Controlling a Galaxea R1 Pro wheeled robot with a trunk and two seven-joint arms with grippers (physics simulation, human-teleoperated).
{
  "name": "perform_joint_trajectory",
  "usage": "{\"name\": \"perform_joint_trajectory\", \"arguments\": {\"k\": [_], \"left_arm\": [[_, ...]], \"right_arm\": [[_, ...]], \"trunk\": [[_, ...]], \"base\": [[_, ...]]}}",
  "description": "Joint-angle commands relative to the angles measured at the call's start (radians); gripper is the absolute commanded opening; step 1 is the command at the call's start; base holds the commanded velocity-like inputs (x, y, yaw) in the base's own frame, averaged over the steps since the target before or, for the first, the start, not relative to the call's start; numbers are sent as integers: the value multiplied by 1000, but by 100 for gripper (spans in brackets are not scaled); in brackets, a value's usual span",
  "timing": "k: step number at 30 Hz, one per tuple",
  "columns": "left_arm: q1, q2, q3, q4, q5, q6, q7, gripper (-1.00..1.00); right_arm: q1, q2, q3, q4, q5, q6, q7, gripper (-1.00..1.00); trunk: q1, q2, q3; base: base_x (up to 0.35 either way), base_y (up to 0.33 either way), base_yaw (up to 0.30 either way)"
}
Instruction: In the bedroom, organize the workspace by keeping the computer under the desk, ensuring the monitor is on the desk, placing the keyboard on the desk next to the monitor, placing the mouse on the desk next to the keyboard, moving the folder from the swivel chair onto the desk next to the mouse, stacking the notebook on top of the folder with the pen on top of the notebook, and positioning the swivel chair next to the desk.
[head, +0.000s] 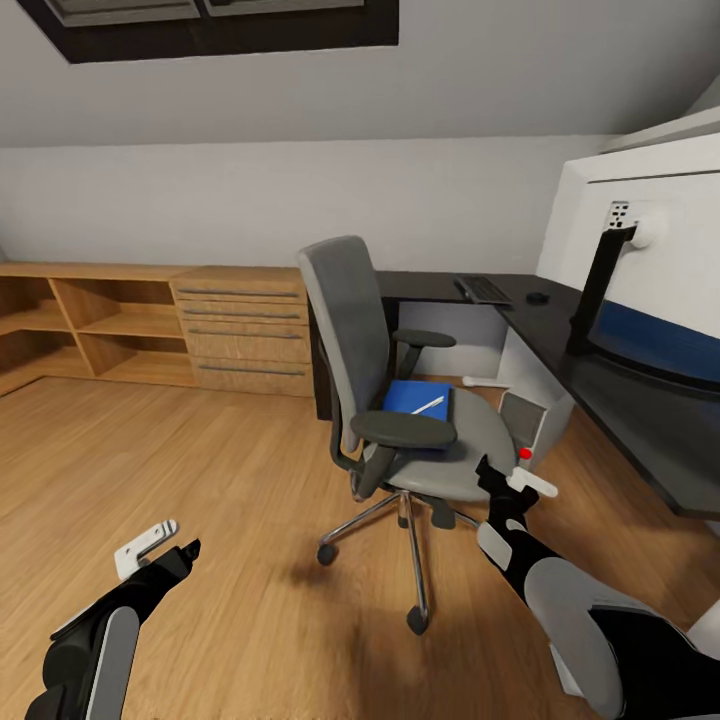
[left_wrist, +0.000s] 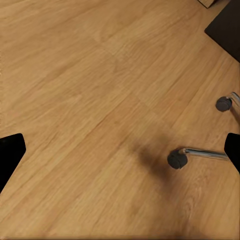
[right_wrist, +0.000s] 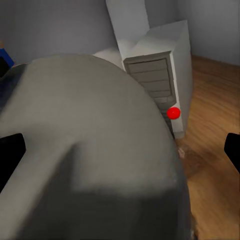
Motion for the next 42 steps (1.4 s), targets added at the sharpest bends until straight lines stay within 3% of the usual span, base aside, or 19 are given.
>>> {"name": "perform_joint_trajectory", "arguments": {"k": [1,6,12,16,20,29,33,42], "left_arm": [[-1,-1,3,-1,11,4,7,100],[-1,0,3,-1,11,4,7,100],[-1,1,4,-1,11,3,7,100],[-1,1,3,-1,11,3,7,100],[-1,1,3,-1,11,3,7,100],[-1,1,1,-1,11,3,7,100],[0,1,-2,-1,10,3,7,100],[-1,1,-15,-1,9,1,6,100]], "right_arm": [[0,-3,-14,20,-4,-74,0,100],[0,-16,-15,21,-23,-84,0,100],[0,-27,-16,20,-166,-61,7,100],[0,-30,-16,19,-191,-28,11,100],[0,-34,-18,18,-211,36,38,100],[0,-75,-20,18,-355,237,183,100],[0,-89,-20,18,-404,269,210,100],[0,-108,-20,18,-443,280,220,100]], "trunk": [[0,0,-1],[0,0,-1],[0,0,-1],[0,0,-1],[0,0,-1],[0,0,-1],[0,0,-1],[0,0,-1]], "base": [[0,0,0],[0,0,0],[0,0,0],[0,0,0],[0,0,0],[0,0,0],[21,0,0],[226,0,0]]}}
